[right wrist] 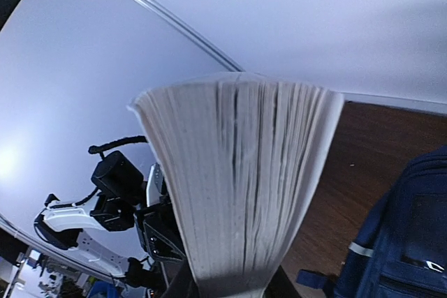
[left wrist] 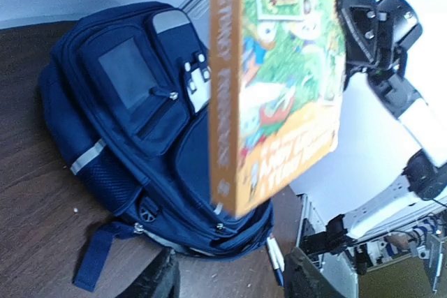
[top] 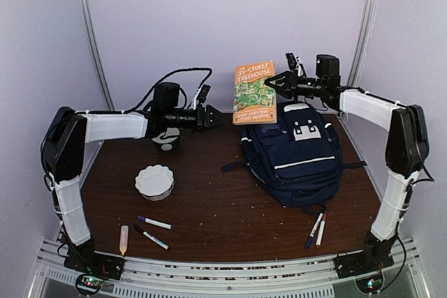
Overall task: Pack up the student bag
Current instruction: Pass from the left arm to the right, then move the student bag to the center of the board.
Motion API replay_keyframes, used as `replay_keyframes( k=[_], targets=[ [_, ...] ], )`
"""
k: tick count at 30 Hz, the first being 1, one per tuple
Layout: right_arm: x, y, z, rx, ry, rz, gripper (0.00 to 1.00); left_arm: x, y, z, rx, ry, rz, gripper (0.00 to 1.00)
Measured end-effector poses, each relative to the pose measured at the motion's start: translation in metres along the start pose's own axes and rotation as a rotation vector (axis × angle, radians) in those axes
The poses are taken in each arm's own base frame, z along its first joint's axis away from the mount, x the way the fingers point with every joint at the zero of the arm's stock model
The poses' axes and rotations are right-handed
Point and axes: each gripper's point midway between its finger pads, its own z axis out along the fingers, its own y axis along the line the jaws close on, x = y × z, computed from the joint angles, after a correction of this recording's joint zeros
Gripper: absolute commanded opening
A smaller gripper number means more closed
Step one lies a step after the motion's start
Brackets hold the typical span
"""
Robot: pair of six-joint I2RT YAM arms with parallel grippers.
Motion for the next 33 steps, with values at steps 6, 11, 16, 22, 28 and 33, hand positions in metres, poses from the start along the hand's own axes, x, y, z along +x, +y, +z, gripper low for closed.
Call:
replay_keyframes(
  k=[6,11,16,22,28,33],
  targets=[
    [-0.023,-0.016,-0.086,0.251,-0.079,-0.119,0.00,0.011,0.019,0.001,-0.164,0.074,0.089,0.54],
    [-0.024,-0.049,-0.162,0.530,-0.135,-0.160,0.00,-0.004,0.011,0.016,-0.283,0.101,0.196,0.54],
    [0.011,-0.104,-0.222,0.913,-0.081,-0.170,0.00,0.004,0.032,0.039,-0.367,0.139,0.189,0.54],
    [0.029,-0.118,-0.259,1.141,-0.024,-0.235,0.00,0.031,0.091,0.070,-0.438,0.220,0.070,0.54],
    [0.022,-0.100,-0.271,1.182,-0.048,-0.303,0.00,0.053,0.129,0.091,-0.468,0.253,-0.071,0.54],
    [0.023,-0.101,-0.272,1.181,-0.037,-0.307,0.00,0.064,0.135,0.103,-0.431,0.257,-0.161,0.51]
  ],
)
